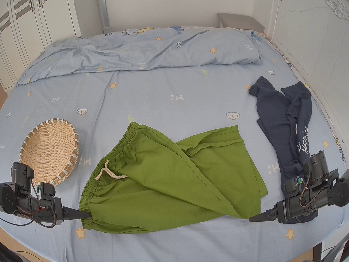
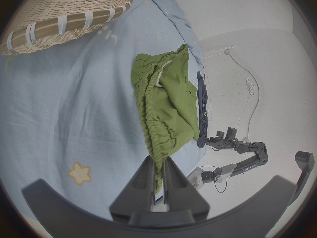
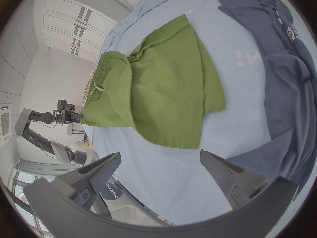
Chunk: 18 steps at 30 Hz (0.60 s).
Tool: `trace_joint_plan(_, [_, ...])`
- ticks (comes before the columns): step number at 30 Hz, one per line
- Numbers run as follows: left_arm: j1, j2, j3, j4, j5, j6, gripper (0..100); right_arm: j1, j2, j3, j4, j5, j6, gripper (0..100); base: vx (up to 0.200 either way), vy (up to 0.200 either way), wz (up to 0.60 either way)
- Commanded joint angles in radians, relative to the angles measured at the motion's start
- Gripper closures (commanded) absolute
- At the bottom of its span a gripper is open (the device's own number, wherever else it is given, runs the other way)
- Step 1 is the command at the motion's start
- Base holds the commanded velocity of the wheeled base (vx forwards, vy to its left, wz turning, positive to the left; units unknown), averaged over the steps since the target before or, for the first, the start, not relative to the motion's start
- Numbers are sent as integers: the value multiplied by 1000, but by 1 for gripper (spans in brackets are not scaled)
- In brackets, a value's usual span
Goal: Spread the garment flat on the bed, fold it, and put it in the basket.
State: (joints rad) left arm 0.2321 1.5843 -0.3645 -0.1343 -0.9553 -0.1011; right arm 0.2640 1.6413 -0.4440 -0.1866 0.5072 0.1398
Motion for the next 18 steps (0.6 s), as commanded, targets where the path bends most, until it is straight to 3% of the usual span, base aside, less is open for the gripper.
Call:
trace_joint_plan(1, [-4,-3,2,-1,0,1,100,-16,97,44,-48,17,-16,0,0,0,0])
trace_joint_plan(11, [-5,-3,1,-4,0,3,100,-11,146,33,-93,54,-16,0,0,0,0])
trace_joint_plan(18, [3,-1,2,1,-25,32,100,-17,195,34,-223,56,-3,0,0,0,0])
